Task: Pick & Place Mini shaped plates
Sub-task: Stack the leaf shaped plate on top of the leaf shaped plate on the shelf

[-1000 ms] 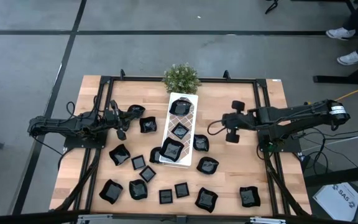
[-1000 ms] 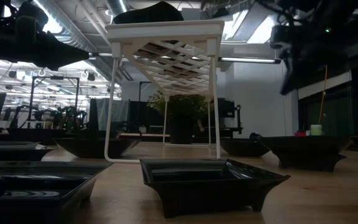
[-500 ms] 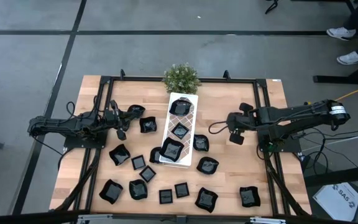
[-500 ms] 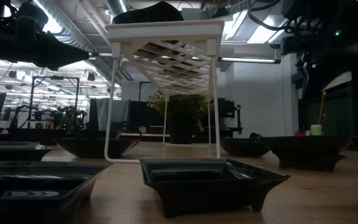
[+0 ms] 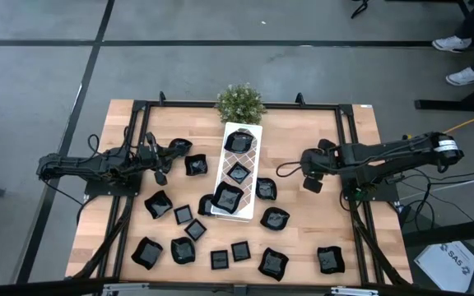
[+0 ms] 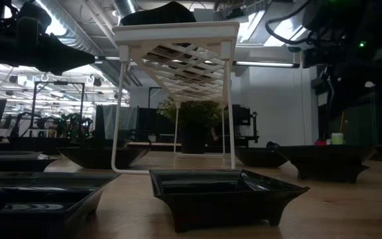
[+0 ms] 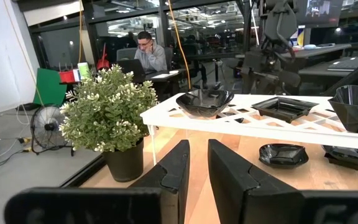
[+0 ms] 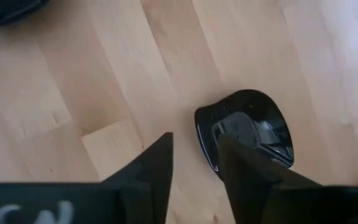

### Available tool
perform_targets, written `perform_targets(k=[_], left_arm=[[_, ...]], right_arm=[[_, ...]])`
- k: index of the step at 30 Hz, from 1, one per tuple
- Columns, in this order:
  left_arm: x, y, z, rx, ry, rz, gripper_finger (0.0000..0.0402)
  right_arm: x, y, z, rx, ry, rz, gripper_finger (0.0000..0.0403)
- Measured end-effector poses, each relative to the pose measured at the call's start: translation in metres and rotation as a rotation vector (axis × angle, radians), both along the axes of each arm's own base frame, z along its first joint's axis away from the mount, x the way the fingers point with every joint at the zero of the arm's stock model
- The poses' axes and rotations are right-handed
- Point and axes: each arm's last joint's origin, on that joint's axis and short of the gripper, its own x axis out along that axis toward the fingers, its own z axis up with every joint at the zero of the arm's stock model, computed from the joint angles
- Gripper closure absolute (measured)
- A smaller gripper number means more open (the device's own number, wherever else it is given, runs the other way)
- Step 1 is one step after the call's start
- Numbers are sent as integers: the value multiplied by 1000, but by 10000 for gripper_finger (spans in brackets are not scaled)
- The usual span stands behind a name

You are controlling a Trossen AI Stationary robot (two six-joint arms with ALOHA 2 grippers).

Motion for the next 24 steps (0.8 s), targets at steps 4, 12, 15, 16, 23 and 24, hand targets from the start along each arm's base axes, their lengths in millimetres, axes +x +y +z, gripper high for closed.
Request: perform_targets(k=[4,12,15,16,23,24], left_arm=[[0,0,0,0,0,0,347],[0,0,0,0,0,0,349],[0,0,0,0,0,0,347],[0,0,0,0,0,0,347],[0,0,0,0,0,0,349],[0,0,0,0,0,0,349]], right_arm=[[2,0,-3,4,13,-8,257],[16,3,-22,101,88,-64,271],[20,0,-30,99,139,-88,274],[21,-1,-33,98,154,-97,274],[26,-9,-46,38,222,-138,275],[26,-10,-47,36,228,-139,275]])
